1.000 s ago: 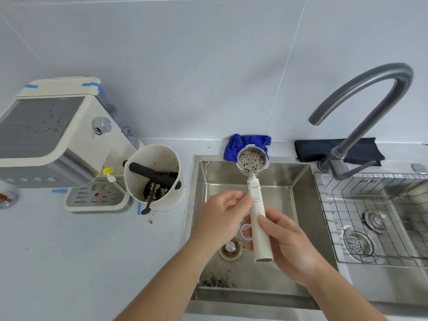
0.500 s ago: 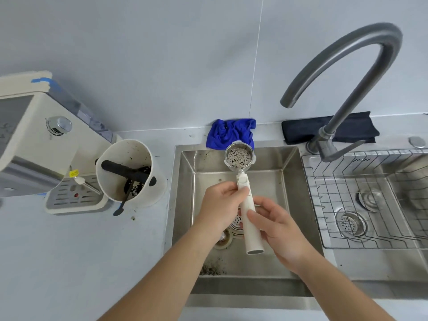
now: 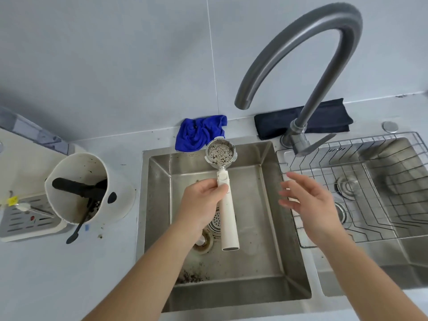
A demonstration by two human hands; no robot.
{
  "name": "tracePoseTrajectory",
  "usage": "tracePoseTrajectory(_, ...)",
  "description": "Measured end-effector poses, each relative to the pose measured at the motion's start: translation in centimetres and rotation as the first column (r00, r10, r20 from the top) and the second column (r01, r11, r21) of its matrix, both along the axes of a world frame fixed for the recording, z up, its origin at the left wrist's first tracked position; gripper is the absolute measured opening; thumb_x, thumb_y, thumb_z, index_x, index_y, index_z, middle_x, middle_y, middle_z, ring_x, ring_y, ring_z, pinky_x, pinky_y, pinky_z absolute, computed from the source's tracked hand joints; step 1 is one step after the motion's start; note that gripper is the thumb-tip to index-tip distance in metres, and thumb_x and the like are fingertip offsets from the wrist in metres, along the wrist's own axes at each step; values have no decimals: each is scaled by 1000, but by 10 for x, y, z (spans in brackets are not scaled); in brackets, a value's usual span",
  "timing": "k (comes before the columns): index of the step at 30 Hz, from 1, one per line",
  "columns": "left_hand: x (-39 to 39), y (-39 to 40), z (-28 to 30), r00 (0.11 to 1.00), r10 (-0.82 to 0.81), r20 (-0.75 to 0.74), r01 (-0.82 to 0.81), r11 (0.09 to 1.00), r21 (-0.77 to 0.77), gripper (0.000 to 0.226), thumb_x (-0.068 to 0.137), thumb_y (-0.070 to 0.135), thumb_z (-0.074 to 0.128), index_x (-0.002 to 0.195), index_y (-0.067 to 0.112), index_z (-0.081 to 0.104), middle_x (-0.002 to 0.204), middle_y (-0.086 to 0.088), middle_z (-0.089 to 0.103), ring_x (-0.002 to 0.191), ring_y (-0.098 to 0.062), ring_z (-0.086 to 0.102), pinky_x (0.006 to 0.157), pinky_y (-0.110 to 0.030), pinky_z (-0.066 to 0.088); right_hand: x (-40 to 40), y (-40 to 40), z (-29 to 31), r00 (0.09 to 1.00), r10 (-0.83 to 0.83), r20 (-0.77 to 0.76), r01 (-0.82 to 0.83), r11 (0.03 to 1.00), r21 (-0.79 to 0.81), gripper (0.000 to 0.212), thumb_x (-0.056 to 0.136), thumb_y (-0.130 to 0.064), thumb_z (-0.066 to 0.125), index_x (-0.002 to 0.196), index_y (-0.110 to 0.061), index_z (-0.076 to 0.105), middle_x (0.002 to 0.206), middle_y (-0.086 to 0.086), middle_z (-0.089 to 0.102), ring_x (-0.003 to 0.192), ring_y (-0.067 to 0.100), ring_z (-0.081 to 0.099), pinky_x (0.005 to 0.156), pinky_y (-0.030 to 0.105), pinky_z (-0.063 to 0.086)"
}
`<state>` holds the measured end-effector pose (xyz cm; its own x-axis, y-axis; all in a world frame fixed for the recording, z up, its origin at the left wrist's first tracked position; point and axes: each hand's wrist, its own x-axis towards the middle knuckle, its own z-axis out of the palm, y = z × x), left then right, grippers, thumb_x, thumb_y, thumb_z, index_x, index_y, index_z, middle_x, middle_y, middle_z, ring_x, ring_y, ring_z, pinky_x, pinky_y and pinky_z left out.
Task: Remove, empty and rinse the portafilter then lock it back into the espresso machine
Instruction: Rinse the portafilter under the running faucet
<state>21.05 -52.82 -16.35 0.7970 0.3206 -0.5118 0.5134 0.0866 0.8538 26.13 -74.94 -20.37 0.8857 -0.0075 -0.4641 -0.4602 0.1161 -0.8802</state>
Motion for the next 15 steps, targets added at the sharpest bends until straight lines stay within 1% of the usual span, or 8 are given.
tracePoseTrajectory(3,5,-3,-5,1000,-15,-15,15,1000,-21,15,85,14,67,81,25,76,77,10,75,67,1,65,59,-10,48,22,-18,-8,991,-134,-8,134,991,-24,16,98,-11,60,107,-16,71,82,-3,75,76,14,71,65,24,59)
tracePoseTrajectory(7,11,-9,-9,1000,-15,-25,14,999,-53,18,86,13,66,77,24,77,78,2,74,68,-7,65,60,-16,52,47,-33,-10,966,-257,31,258,965,-50,14,97,-23,59,105,-21,70,90,2,69,76,15,69,66,26,59)
tracePoseTrajectory(11,17,-11,-13,998,-25,-49,22,998,-67,17,87,14,66,78,22,77,81,-2,72,70,-11,64,66,-24,55,72,-34,0,938,-339,71,341,940,-10,24,90,-42,65,105,-23,68,97,3,64,69,12,67,66,27,59)
tracePoseTrajectory(12,18,-11,-14,998,-20,-55,16,997,-79,16,87,13,65,80,20,77,81,-3,71,71,-11,64,66,-24,54,78,-33,4,934,-350,72,351,936,6,23,89,-43,66,100,-24,70,96,2,64,68,12,67,66,28,59)
tracePoseTrajectory(13,18,-11,-14,998,-18,-62,12,996,-90,14,88,13,65,82,18,77,82,-3,71,71,-11,63,64,-23,54,83,-31,9,934,-351,76,350,936,14,19,88,-44,65,91,-27,72,93,0,64,68,13,67,66,29,59)
tracePoseTrajectory(14,18,-11,-15,997,-15,-69,8,995,-96,13,88,13,64,86,16,76,83,-3,71,71,-10,63,63,-21,53,87,-29,12,936,-342,82,341,940,16,21,88,-45,65,79,-30,74,90,-1,64,68,14,67,66,29,59)
tracePoseTrajectory(15,18,-10,-15,997,-10,-75,3,995,-101,12,89,12,64,88,14,76,84,-3,71,70,-10,64,62,-20,53,90,-28,14,940,-330,90,330,944,15,26,88,-46,64,68,-32,73,85,-3,64,67,14,67,66,29,60)
